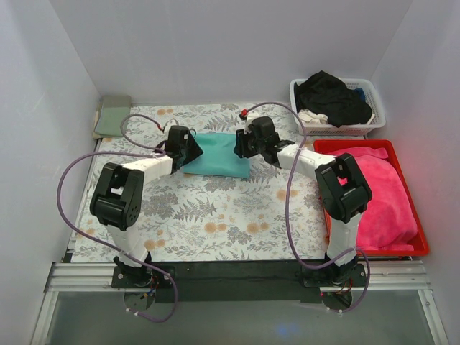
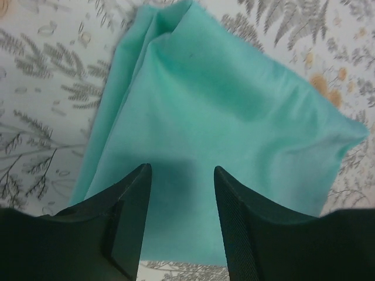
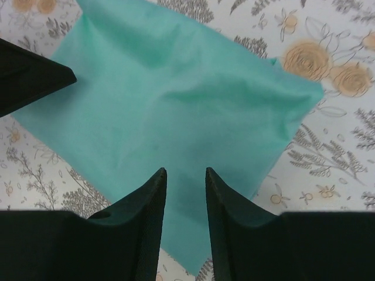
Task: Fold and stack the t-shirts
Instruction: Fold the long partially folded tshirt into a neat square, then put the neatly folded tshirt into the corner of the board with the left arm
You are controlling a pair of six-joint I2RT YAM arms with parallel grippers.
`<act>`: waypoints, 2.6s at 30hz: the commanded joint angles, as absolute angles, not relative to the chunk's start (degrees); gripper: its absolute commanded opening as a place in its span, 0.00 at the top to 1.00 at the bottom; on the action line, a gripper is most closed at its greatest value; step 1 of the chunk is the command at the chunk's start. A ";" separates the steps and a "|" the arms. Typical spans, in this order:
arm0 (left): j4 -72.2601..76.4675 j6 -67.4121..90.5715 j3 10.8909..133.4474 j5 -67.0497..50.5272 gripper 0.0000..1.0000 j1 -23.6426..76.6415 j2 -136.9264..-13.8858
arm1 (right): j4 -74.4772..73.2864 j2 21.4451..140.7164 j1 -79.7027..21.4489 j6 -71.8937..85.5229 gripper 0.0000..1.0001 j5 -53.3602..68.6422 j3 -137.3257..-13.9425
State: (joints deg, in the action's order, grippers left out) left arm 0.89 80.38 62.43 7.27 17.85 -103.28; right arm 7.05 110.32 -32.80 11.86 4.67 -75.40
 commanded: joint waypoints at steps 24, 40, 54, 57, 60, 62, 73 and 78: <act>-8.00 86.13 43.68 21.27 0.59 19.34 -90.54 | 6.77 105.30 -34.28 13.80 0.70 0.97 -57.83; -2.73 80.52 51.76 9.08 0.51 20.21 -84.89 | 3.61 96.68 -38.58 13.27 0.68 -3.78 -65.21; -3.96 79.63 53.79 12.65 0.47 21.36 -89.21 | 3.43 92.11 -38.58 12.66 0.66 -7.21 -61.26; -3.61 78.67 52.21 15.29 0.45 20.57 -89.47 | 3.51 92.55 -38.58 13.01 0.66 -6.24 -61.08; -3.69 77.26 53.25 12.32 0.45 17.15 -91.66 | 3.43 92.64 -38.58 13.10 0.66 -6.24 -60.47; -4.39 77.08 54.05 11.52 0.45 14.78 -93.51 | 3.43 92.64 -38.58 13.09 0.66 -6.50 -59.94; -7.03 68.21 63.27 -14.04 0.45 7.39 -107.65 | 2.37 92.64 -38.58 13.71 0.66 -8.09 -59.06; -9.57 65.48 65.56 -26.27 0.45 4.49 -110.56 | 1.76 92.90 -38.58 14.06 0.67 -8.96 -58.54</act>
State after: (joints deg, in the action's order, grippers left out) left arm -4.64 68.93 64.34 -15.73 5.85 -108.90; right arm 1.91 93.25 -38.54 13.47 -7.46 -59.11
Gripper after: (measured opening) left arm 0.553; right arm 0.335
